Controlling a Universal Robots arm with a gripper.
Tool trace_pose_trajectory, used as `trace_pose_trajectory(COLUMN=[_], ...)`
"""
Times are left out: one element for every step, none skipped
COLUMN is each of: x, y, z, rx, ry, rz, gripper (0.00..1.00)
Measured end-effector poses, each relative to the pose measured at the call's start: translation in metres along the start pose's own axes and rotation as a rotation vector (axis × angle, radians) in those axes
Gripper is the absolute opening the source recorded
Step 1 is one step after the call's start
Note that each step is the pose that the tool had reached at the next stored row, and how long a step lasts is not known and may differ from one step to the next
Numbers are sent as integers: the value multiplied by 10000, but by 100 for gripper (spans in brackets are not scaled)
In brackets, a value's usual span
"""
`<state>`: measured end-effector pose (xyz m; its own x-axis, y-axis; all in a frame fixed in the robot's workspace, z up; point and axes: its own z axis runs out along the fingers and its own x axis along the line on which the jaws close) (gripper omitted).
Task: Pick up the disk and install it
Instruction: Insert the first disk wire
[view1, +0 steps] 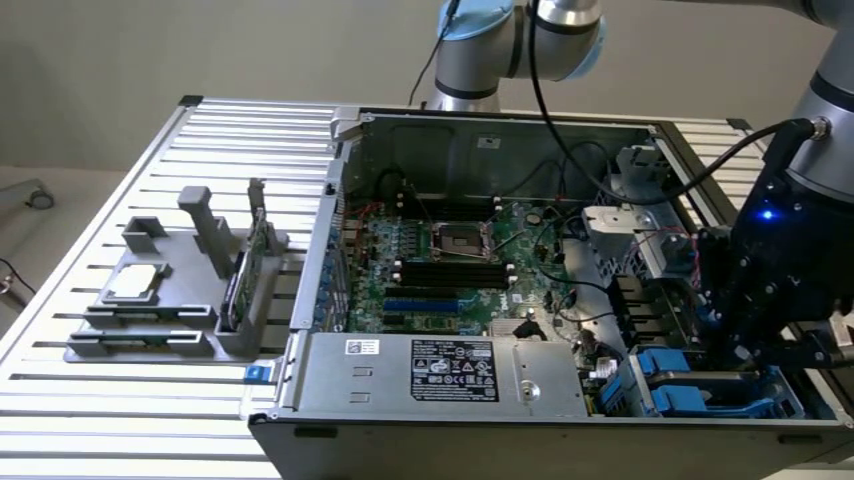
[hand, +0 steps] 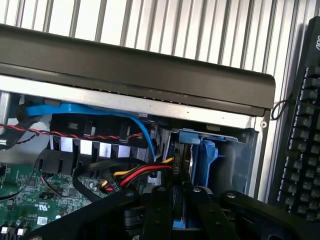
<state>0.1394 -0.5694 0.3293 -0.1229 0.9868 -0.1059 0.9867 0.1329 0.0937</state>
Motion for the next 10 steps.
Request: trace_pose_trajectory(x=[0,0,0,0,0,0,0,1,3,8], y=[0,0,-1,0,0,1,3,4,5,6], z=[0,-1,-1,-1,-1,-1,-1,-1,-1,-2], rx=[13,27,39,52,64,75,83,88,92,95], ry=[-8,-18,-28,-37,-46,-56,-65,-73,-80,-88], rz=[80,166,247,329,405,484,546,594,632,658], gripper=[18,18,18,18,18,18,18,18,18,18])
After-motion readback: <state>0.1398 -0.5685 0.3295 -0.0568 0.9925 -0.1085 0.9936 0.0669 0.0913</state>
